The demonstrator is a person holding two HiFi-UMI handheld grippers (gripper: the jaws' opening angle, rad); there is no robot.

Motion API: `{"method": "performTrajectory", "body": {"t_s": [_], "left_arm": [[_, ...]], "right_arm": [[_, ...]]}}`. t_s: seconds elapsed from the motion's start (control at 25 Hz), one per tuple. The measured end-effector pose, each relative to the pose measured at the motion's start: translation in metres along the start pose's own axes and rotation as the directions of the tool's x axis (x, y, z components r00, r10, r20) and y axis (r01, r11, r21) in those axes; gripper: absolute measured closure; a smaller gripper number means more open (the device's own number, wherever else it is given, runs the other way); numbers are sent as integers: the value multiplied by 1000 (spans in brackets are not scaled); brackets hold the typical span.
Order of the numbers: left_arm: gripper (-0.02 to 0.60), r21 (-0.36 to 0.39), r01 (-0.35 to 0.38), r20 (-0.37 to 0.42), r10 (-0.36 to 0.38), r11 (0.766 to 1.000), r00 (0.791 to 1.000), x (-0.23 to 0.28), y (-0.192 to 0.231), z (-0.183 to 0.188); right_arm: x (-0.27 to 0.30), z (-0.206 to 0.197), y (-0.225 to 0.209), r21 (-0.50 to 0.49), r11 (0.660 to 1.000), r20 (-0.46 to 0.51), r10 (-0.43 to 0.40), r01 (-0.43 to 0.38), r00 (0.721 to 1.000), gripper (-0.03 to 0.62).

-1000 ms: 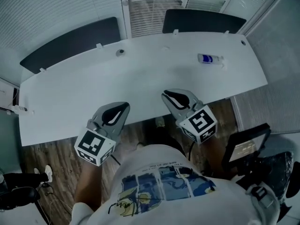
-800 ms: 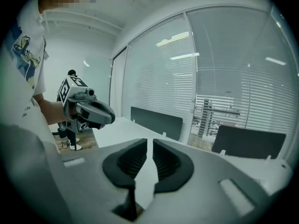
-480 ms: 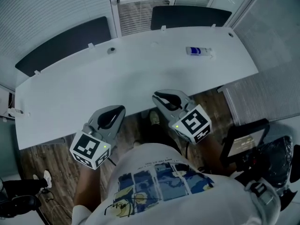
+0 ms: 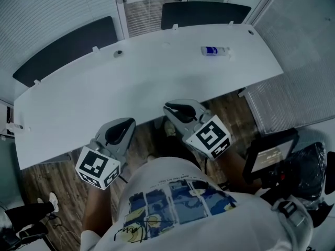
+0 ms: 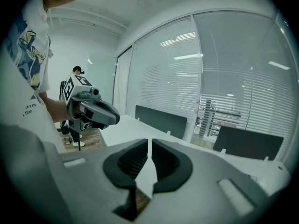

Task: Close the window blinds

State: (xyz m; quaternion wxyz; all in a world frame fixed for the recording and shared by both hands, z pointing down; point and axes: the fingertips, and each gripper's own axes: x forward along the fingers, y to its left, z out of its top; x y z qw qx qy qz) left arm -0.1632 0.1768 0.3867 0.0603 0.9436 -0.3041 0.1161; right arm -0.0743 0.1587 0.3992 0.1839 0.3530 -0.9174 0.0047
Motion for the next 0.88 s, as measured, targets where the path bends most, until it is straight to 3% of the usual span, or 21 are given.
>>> {"method": "performTrajectory", "body": {"t_s": [0.88], "left_arm": [[578, -11, -20, 13, 21, 1000, 1000, -35, 2, -17]], "right_arm": [[8, 7, 39, -25, 1000, -24, 17, -18, 1000, 569]]}}
